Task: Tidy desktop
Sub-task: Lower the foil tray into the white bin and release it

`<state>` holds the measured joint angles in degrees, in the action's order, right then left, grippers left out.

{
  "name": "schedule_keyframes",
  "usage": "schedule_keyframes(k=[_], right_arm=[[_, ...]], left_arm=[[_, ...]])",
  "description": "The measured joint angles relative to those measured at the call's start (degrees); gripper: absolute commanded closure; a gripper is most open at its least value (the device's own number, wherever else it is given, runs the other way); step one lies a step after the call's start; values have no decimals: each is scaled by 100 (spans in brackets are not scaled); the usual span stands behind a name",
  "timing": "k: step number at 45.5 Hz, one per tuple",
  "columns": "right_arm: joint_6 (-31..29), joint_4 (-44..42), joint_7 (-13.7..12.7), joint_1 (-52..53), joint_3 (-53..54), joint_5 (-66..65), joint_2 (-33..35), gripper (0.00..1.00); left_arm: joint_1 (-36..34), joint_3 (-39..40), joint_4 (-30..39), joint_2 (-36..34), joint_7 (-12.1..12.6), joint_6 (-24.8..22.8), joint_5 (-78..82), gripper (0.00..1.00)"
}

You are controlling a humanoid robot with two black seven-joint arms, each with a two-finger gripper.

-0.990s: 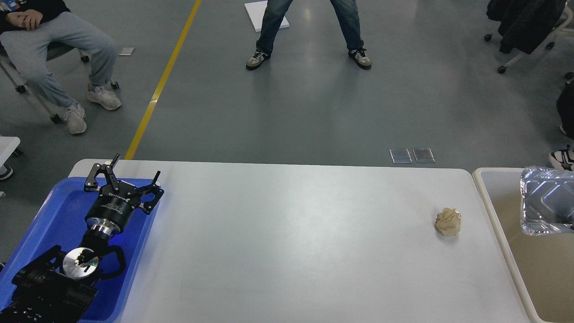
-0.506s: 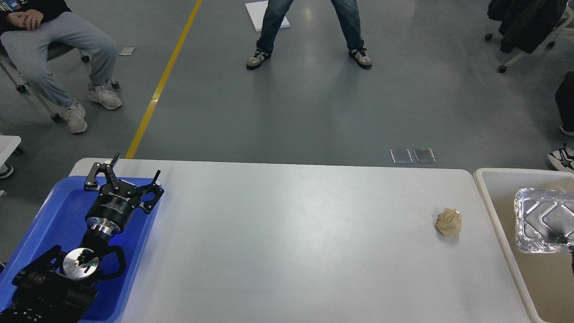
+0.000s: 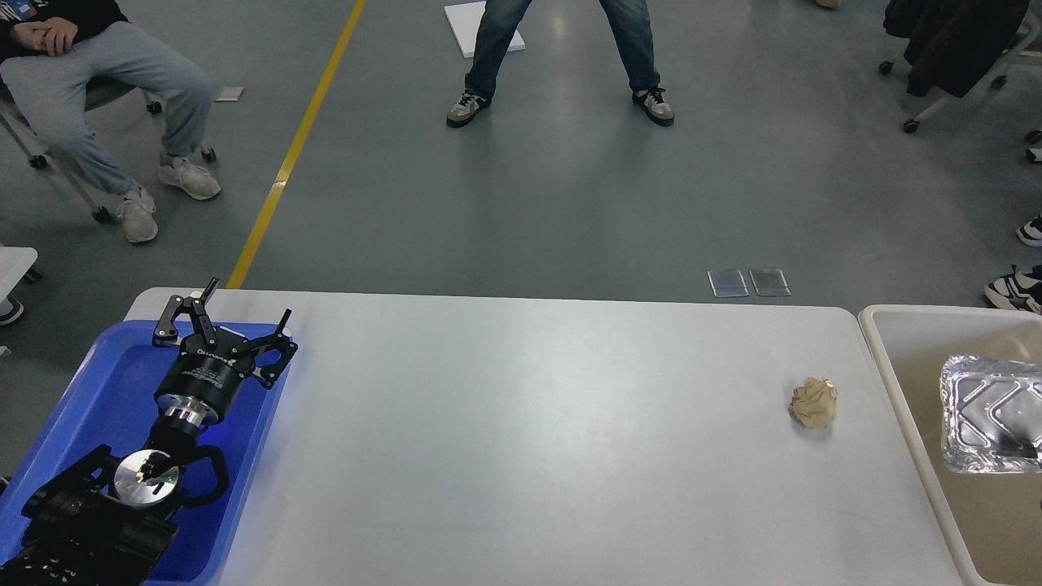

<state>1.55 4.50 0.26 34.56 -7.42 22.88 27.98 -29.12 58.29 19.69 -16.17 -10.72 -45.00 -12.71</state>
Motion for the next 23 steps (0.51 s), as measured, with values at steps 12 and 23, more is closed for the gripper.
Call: schedule_keyframes(k=[12, 23], right_arm=[[68, -30, 3, -4, -37, -163, 58, 12], [366, -36, 7, 0, -12, -721, 112, 0]], left_arm=[[-1, 0, 0, 0, 1, 0, -2, 0], [-2, -1, 0, 0, 1, 0, -2, 0]])
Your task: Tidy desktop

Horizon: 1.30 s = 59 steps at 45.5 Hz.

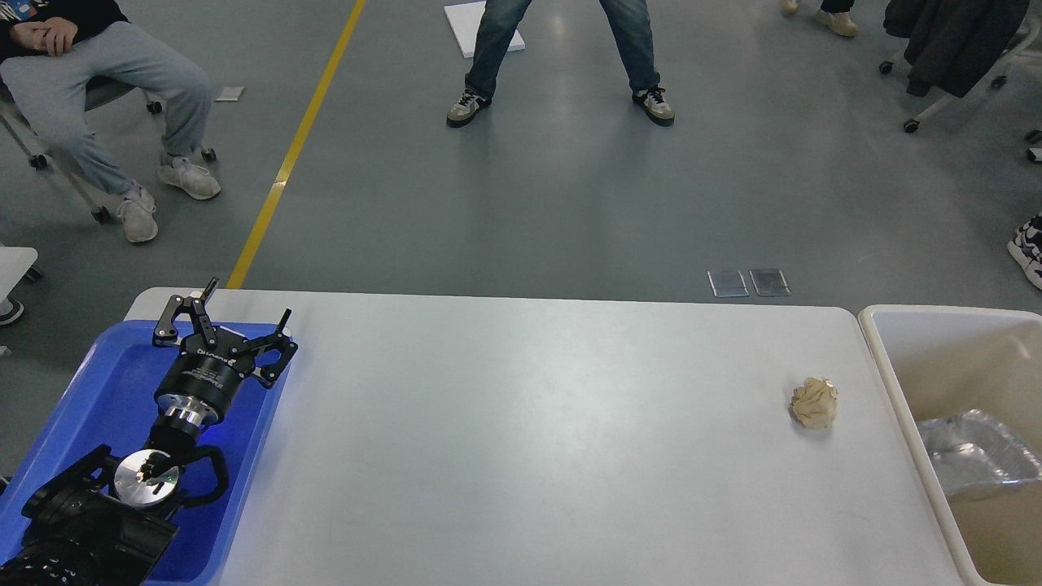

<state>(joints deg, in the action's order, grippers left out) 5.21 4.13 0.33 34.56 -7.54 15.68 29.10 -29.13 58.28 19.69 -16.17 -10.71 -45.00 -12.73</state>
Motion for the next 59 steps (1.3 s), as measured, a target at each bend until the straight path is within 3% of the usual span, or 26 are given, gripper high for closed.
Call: schedule_keyframes(k=[17, 43, 59], right_arm=[[81, 354, -16, 85, -14, -285, 171, 0], [471, 2924, -49, 1080, -545, -1197, 1494, 0], [604, 4919, -50, 2592, -1603, -2372, 2316, 0]], left_arm=[[-1, 0, 0, 0, 0, 0, 0, 0], [-5, -1, 0, 0, 3, 0, 8, 0], [-5, -1, 0, 0, 8, 0, 8, 0]])
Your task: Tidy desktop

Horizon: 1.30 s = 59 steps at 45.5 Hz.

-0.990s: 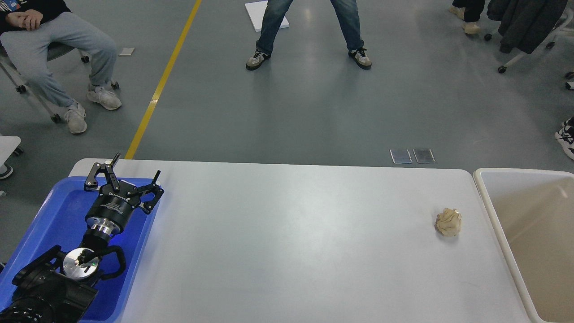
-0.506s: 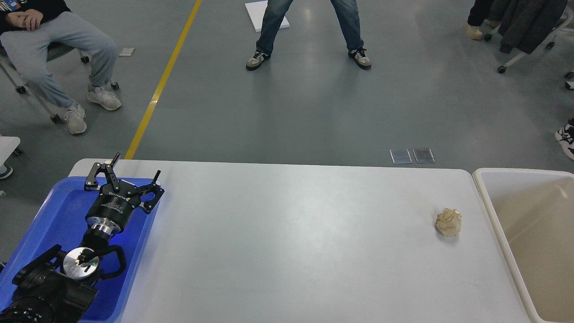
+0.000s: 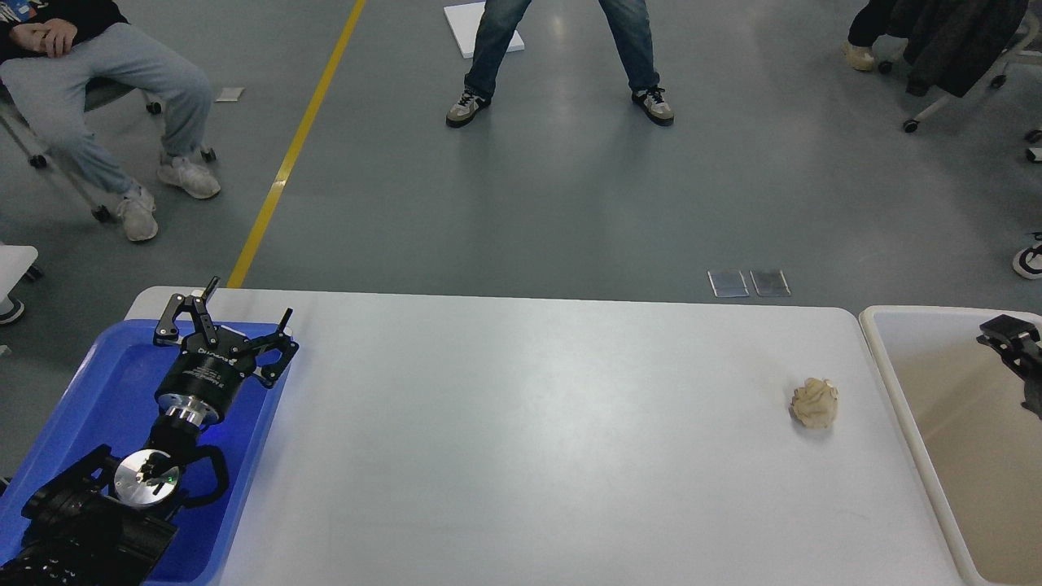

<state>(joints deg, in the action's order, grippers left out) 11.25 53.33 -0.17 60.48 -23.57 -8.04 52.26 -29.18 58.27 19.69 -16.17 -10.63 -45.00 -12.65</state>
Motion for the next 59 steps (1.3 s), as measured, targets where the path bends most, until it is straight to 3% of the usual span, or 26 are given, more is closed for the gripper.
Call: schedule_keyframes(k=[18, 31, 40, 59], right_arm=[[-16, 1482, 0, 1966, -1890, -613, -85, 0], [-561, 1928, 7, 3745, -4099, -663, -1312, 0], [-1371, 2027, 13, 4701, -4920, -655, -1885, 0], [-4036, 2091, 17, 6437, -5393, -661, -2440, 0]], left_arm=[[0, 0, 0, 0, 0, 0, 0, 0], [1, 1, 1, 1, 0, 0, 0, 0], [1, 1, 0, 0, -1, 0, -1, 0], [0, 1, 0, 0, -1, 0, -1, 0]])
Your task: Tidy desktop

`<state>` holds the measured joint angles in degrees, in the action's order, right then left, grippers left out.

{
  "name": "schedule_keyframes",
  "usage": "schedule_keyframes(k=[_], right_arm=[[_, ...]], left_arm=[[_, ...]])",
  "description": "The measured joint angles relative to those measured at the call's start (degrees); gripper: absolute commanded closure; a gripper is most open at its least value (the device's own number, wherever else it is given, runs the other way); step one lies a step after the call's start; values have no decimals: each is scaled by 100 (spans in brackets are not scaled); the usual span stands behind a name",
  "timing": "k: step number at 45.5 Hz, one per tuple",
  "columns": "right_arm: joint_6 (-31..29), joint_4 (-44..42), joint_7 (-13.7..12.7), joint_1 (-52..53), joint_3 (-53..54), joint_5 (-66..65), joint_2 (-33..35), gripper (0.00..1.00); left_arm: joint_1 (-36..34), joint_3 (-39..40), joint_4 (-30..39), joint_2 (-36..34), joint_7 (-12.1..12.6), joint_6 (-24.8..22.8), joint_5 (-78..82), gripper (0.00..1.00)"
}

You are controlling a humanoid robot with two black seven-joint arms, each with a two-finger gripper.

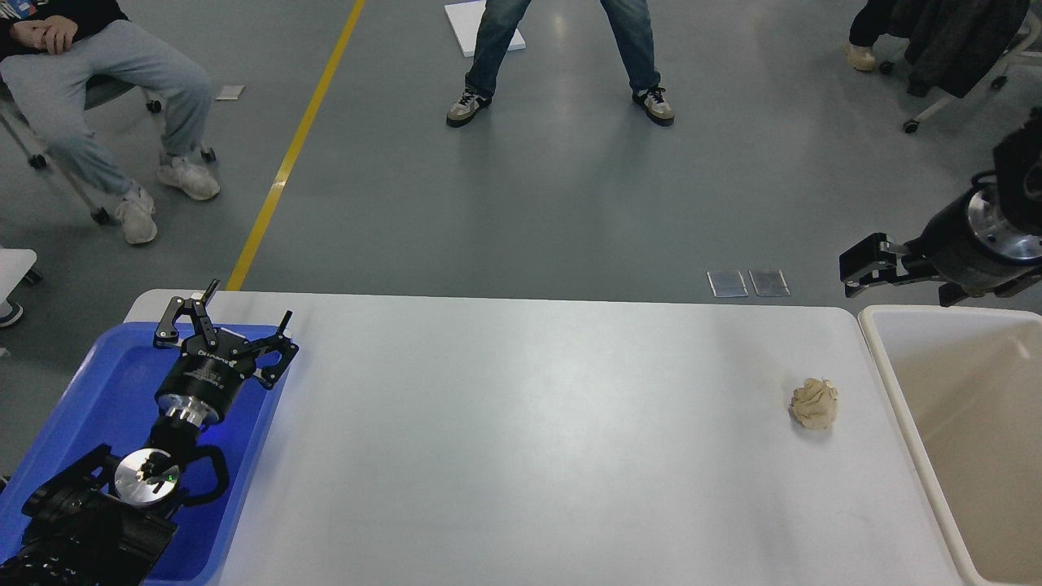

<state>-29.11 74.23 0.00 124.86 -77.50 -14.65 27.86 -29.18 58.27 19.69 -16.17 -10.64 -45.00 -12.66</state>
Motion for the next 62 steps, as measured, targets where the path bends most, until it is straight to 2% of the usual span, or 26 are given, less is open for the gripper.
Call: schedule_keyframes(k=[6, 17, 31, 62], right_arm=[[-705, 109, 5, 489, 44, 14, -120, 0], [-1313, 231, 12, 1001, 176, 245, -212, 0], [-1525, 247, 10, 1188, 223, 485, -232, 0], [-1586, 233, 8, 1233, 365, 611, -399, 0]], left_arm=[[0, 0, 0, 0, 0, 0, 1, 0], [0, 0, 0, 0, 0, 0, 1, 0], [0, 0, 0, 0, 0, 0, 1, 0], [0, 0, 0, 0, 0, 0, 1, 0]])
